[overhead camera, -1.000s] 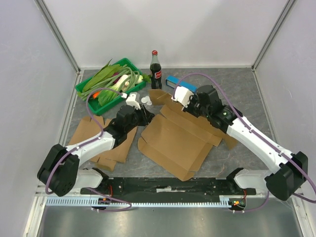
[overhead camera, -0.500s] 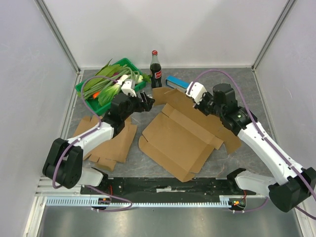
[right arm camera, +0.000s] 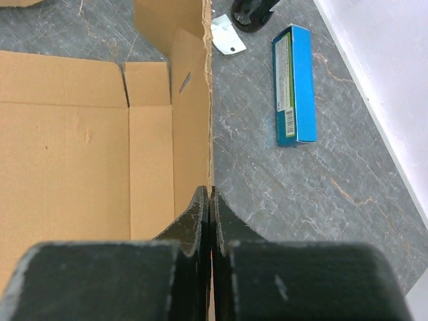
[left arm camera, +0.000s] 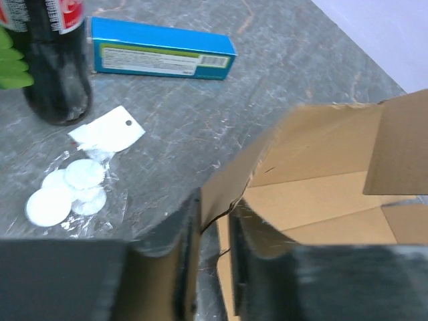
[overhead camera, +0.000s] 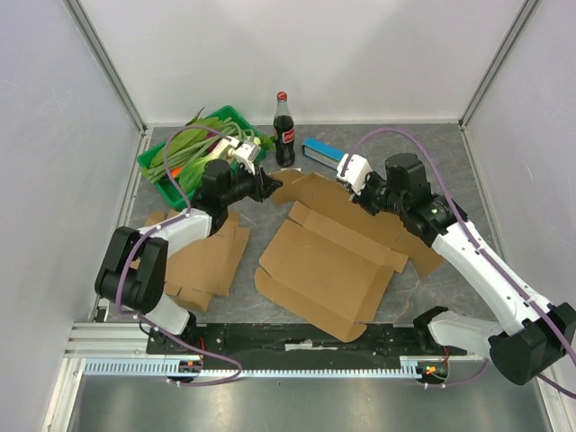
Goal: Fold the paper box
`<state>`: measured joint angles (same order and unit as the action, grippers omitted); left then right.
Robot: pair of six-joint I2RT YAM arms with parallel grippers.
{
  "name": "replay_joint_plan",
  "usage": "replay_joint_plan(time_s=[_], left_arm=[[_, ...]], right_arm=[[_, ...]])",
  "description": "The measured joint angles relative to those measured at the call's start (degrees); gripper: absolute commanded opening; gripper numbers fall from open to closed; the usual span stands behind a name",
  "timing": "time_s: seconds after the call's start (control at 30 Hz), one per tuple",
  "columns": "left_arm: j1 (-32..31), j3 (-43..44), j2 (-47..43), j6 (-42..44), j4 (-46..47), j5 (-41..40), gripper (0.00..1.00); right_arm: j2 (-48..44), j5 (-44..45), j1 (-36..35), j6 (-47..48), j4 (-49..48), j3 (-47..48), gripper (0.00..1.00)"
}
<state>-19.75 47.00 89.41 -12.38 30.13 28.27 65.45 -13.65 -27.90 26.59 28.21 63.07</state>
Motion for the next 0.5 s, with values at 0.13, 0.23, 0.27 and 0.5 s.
replay_joint_plan(time_s=[0.13, 0.23, 0.27, 0.5], left_arm=[[-1.8, 2.8, 0.7, 0.3, -3.3, 0.4, 0.02], [-4.5, 5.3, 0.7, -0.4, -7.1, -3.0, 0.02], [-5.5, 5.9, 0.7, -1.1, -8.3, -4.7, 0.02], [-9.3, 4.1, -1.7, -9.7, -13.0, -13.2, 0.02]], right_arm=[[0.7, 0.3, 0.0, -0.1, -0.6, 0.0, 0.00], [0.8, 2.6, 0.0, -1.3, -1.3, 0.0, 0.00], [0.8, 3.6, 0.0, -1.9, -1.5, 0.0, 0.00], [0.9, 11.5, -3.2, -7.6, -2.9, -1.5, 0.00]])
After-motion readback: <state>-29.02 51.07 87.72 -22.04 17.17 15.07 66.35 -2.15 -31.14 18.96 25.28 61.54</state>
